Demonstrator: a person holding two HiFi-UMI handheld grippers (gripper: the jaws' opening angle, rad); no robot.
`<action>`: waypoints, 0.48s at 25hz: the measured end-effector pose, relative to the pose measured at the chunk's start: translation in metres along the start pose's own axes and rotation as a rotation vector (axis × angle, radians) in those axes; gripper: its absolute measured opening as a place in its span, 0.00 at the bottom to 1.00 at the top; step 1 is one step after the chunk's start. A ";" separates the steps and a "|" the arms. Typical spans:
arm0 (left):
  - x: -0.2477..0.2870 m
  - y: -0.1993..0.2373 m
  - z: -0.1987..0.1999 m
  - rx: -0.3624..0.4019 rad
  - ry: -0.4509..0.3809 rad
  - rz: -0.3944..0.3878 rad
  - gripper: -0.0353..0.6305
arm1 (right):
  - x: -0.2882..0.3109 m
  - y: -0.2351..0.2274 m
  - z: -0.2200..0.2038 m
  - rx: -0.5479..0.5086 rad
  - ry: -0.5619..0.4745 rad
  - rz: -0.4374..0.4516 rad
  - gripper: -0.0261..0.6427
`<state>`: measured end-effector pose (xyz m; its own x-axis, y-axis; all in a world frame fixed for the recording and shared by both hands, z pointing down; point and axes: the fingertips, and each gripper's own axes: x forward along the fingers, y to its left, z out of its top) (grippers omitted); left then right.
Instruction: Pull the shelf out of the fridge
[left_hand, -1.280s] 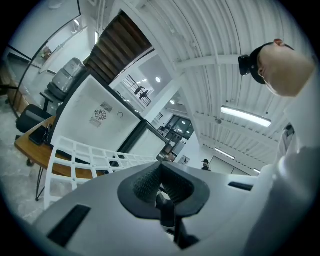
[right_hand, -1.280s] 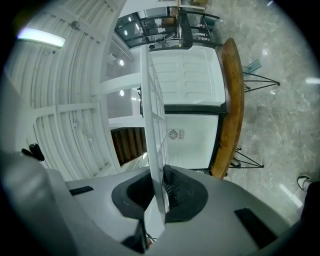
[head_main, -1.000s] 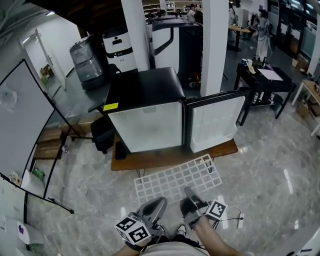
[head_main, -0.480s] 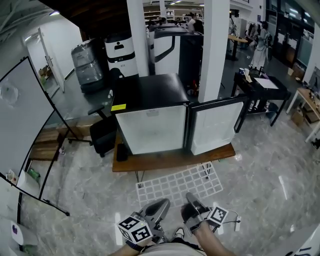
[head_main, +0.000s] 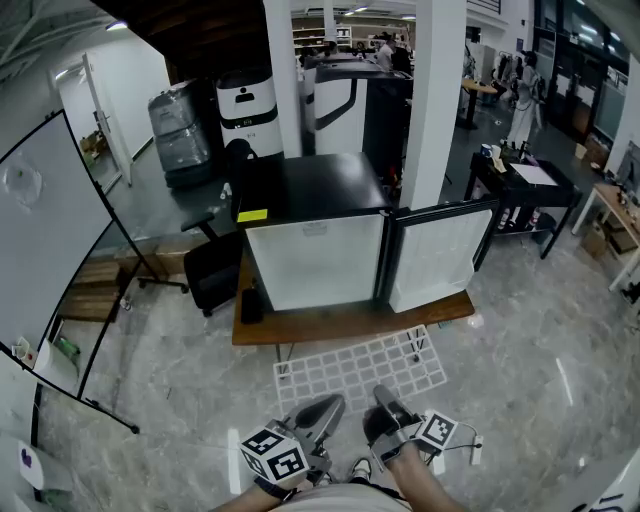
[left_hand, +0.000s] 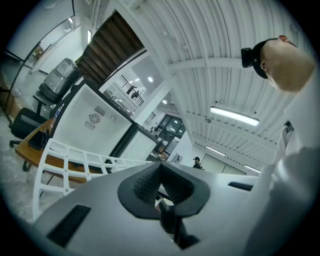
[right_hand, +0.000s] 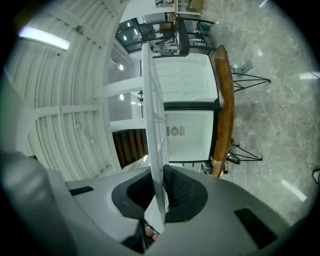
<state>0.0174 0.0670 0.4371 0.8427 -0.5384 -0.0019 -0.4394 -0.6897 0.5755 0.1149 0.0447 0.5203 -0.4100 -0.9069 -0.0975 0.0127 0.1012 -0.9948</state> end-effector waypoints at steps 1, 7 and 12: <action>0.000 0.001 0.001 0.001 -0.001 -0.002 0.06 | 0.001 0.000 0.000 0.000 -0.001 -0.001 0.10; -0.001 0.001 0.005 0.005 -0.010 -0.003 0.06 | 0.004 0.001 -0.001 0.004 0.002 0.003 0.10; -0.001 0.001 0.006 0.003 -0.015 0.005 0.06 | 0.006 0.002 -0.003 0.005 0.014 0.001 0.10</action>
<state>0.0141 0.0637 0.4324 0.8355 -0.5493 -0.0114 -0.4446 -0.6882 0.5733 0.1101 0.0408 0.5181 -0.4223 -0.9011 -0.0985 0.0182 0.1002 -0.9948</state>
